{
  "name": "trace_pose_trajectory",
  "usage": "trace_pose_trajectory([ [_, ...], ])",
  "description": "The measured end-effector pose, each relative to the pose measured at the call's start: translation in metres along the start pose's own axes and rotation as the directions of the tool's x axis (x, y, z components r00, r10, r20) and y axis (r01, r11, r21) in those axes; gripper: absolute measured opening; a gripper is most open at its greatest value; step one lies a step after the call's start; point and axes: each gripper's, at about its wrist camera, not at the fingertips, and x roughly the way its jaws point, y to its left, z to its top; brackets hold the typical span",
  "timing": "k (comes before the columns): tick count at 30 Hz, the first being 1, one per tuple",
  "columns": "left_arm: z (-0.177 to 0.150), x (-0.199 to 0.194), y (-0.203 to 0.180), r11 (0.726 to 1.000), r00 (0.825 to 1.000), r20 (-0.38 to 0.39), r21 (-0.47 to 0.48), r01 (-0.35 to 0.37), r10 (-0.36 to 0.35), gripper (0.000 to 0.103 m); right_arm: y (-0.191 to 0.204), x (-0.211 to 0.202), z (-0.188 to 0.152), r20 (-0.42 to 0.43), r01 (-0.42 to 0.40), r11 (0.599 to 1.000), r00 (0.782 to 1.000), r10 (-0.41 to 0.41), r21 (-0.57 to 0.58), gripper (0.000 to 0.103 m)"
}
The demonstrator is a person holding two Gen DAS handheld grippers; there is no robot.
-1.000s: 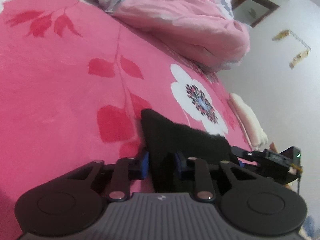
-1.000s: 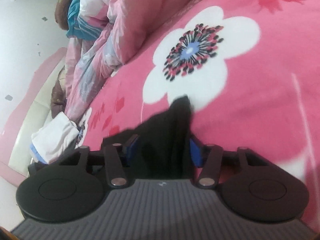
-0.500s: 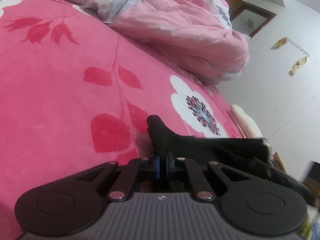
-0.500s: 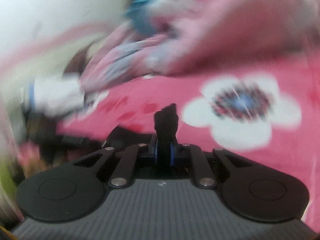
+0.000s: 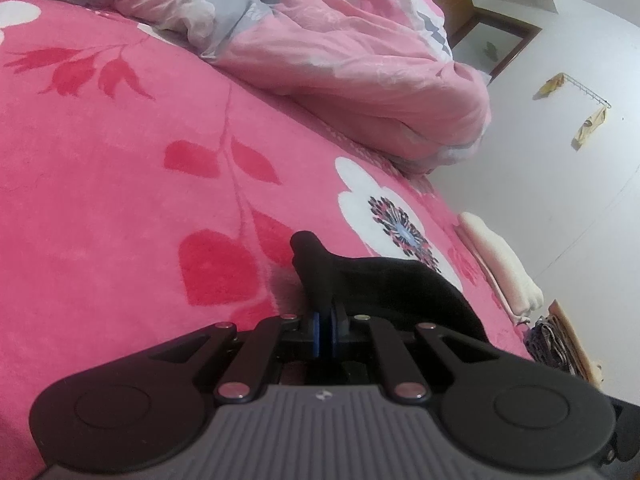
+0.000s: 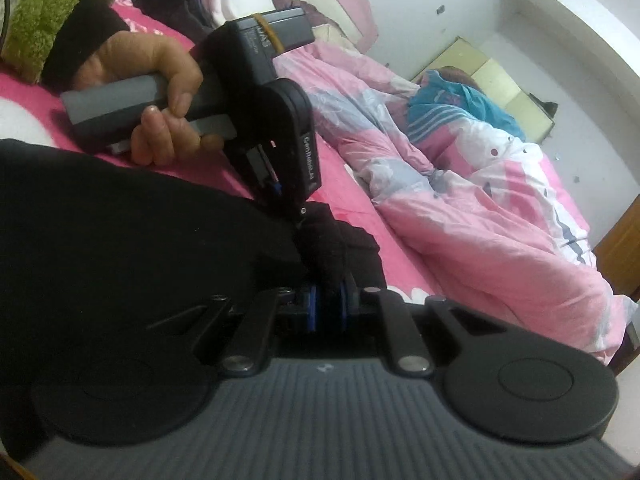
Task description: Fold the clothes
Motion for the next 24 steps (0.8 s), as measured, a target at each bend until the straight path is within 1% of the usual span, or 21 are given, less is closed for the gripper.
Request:
trace_pose_trajectory([
  [3,0.0,0.0,0.0,1.0,1.0,0.0,0.002,-0.002,0.002,0.006,-0.011,0.004,-0.004,-0.019,0.034,0.999,0.999,-0.034,0.026,0.009],
  [5,0.0,0.0,-0.001,1.0,1.0,0.001,0.006,-0.005,0.005,0.006,-0.034,0.01,-0.012,-0.063,0.08,0.989,0.995,-0.072,0.125,0.009],
  [6,-0.001,0.0,-0.001,1.0,1.0,0.002,0.008,-0.006,0.006,0.006,-0.046,0.014,-0.018,-0.087,0.103,0.979,0.992,-0.089,0.177,0.009],
  [7,-0.001,0.0,-0.001,1.0,1.0,0.002,0.009,-0.006,0.006,0.006,-0.062,0.02,-0.028,-0.123,0.129,0.959,0.987,-0.1,0.251,0.01],
  [9,-0.001,0.0,-0.002,1.0,1.0,0.003,0.012,-0.006,0.006,0.006,-0.092,0.033,-0.048,-0.197,0.184,0.902,0.974,-0.114,0.391,0.014],
  [10,-0.001,0.001,-0.001,1.0,1.0,0.003,0.012,-0.008,0.008,0.006,-0.107,0.04,-0.059,-0.237,0.213,0.864,0.965,-0.113,0.456,0.019],
  [12,0.0,0.001,-0.001,1.0,1.0,0.004,0.014,-0.01,0.01,0.006,-0.124,0.059,-0.083,-0.345,0.256,0.776,0.937,-0.052,0.577,0.022],
  [13,0.0,0.0,-0.002,1.0,1.0,0.005,0.014,-0.01,0.01,0.006,-0.132,0.064,-0.092,-0.383,0.289,0.73,0.923,-0.04,0.62,0.026],
  [14,-0.001,0.0,-0.002,1.0,1.0,0.006,0.014,-0.011,0.011,0.006,-0.141,0.064,-0.102,-0.409,0.32,0.668,0.912,-0.024,0.673,0.028],
  [15,-0.001,0.0,-0.002,1.0,1.0,0.006,0.014,-0.011,0.011,0.006,-0.15,0.059,-0.112,-0.404,0.336,0.598,0.915,-0.022,0.728,0.032],
  [17,0.0,0.0,-0.001,1.0,1.0,0.004,0.009,-0.01,0.01,0.007,-0.168,0.048,-0.132,-0.392,0.358,0.448,0.92,-0.02,0.819,0.033],
  [19,0.0,0.001,0.0,1.0,1.0,-0.001,0.0,-0.009,0.009,0.009,-0.178,0.03,-0.145,-0.359,0.353,0.323,0.932,-0.041,0.878,0.033],
  [21,0.001,0.001,0.001,1.0,1.0,-0.009,-0.01,-0.007,0.007,0.009,-0.181,0.015,-0.141,-0.271,0.268,0.282,0.962,-0.029,0.921,0.033],
  [22,0.002,0.002,0.001,1.0,1.0,-0.014,-0.016,-0.005,0.004,0.009,-0.178,0.01,-0.133,-0.204,0.196,0.294,0.979,-0.002,0.936,0.033],
  [23,0.002,0.002,0.002,1.0,1.0,-0.019,-0.022,-0.002,0.002,0.009,-0.174,0.015,-0.121,-0.142,0.118,0.327,0.989,0.051,0.938,0.033],
  [24,0.003,0.002,0.003,0.999,1.0,-0.025,-0.033,0.002,-0.003,0.009,-0.171,0.02,-0.108,-0.085,0.042,0.357,0.991,0.106,0.933,0.033],
])
